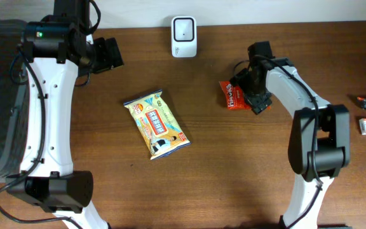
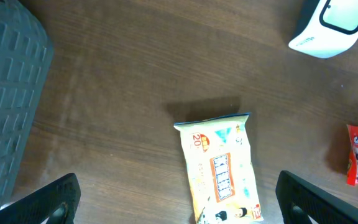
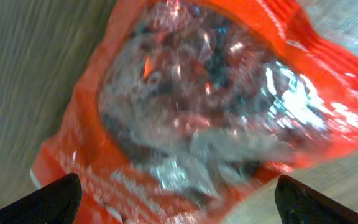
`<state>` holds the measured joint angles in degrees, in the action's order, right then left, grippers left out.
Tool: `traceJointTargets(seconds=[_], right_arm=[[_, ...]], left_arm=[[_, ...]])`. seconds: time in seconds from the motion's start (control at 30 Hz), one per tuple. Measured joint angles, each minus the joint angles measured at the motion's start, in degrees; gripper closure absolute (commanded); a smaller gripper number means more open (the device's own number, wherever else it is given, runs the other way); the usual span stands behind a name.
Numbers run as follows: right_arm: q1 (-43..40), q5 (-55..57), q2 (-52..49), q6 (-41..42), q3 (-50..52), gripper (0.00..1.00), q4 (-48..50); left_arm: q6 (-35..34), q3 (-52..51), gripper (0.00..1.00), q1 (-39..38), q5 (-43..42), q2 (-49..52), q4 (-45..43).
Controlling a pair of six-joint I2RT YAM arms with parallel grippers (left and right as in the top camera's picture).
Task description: Scan the item barcode
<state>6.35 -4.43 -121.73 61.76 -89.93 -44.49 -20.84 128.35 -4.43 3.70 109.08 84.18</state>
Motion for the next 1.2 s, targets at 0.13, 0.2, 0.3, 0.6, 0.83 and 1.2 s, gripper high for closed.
traceJointTargets(seconds=[0.13,0.2,0.3,0.6,0.83,1.2], right_arm=[[0.0,0.1,-1.3,2.6,0.1,0.21,3.8],[0.0,1.1,-1.4,2.9,0.1,0.5,4.2],[0.0,2.8,-1.4,3.2,0.1,0.69,2.7],[0.1,3.4,-1.0,-3.7,-0.7,0.96,2.1],[0.1,0.3,-1.5,-25.5,-8.4,0.96,1.4],[0.2,-2.4,-1.5,-30.2,-12.4,0.02,-1.4]], left_arm=[[0.0,0.0,0.01,0.0,0.0,0.0,0.0],[0.0,0.0,0.01,0.0,0.0,0.0,0.0],[0.0,0.0,0.01,0.0,0.0,0.0,0.0],[0.0,0.0,0.01,0.0,0.0,0.0,0.0],[0.0,0.0,0.01,0.0,0.0,0.0,0.0],[0.0,0.0,0.01,0.0,0.0,0.0,0.0]])
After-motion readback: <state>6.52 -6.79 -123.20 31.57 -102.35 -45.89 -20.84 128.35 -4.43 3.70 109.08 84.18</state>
